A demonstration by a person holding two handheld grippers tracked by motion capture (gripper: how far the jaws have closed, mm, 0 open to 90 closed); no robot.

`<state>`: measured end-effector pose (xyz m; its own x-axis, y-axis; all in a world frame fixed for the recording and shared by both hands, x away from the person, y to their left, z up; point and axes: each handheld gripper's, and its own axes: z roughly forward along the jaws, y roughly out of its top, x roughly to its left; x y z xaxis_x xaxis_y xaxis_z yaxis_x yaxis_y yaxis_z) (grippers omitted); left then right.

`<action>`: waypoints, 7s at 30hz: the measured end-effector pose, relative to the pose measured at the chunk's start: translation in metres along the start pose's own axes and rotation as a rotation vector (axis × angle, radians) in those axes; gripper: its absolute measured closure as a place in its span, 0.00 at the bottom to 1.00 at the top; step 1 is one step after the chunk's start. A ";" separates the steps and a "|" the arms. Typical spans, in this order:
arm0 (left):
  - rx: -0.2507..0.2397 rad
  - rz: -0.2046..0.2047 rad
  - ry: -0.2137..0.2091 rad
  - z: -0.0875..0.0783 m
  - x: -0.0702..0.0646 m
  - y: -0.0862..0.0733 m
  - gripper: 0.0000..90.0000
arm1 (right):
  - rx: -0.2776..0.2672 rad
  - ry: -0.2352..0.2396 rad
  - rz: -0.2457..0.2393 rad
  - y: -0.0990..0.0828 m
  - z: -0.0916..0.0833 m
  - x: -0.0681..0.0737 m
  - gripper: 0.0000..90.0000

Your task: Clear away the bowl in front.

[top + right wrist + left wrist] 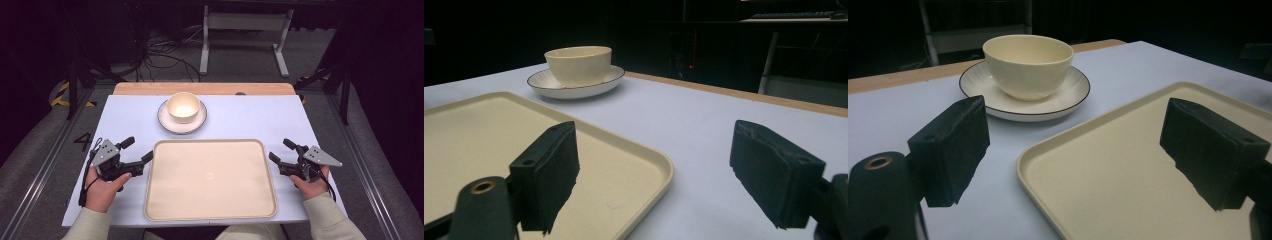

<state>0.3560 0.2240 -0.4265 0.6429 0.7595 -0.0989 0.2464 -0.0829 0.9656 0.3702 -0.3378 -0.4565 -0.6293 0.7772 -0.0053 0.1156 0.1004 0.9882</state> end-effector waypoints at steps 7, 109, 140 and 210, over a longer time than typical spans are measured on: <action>-0.001 0.000 0.004 -0.001 -0.003 0.011 0.15 | -0.001 0.001 0.005 0.000 0.000 0.000 0.22; 0.419 -0.280 0.161 0.186 0.087 0.076 0.36 | -0.061 0.003 0.010 -0.003 -0.006 -0.001 0.17; 0.547 -0.335 0.217 0.219 0.078 0.064 0.61 | -0.081 -0.009 0.008 -0.003 -0.007 0.000 0.16; 0.544 -0.330 0.214 0.159 0.052 0.138 0.91 | -0.081 -0.003 0.008 -0.003 -0.008 0.000 0.18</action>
<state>0.5387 0.1496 -0.3371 0.3267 0.9075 -0.2640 0.7719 -0.0950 0.6286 0.3641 -0.3431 -0.4588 -0.6264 0.7795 0.0023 0.0581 0.0437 0.9974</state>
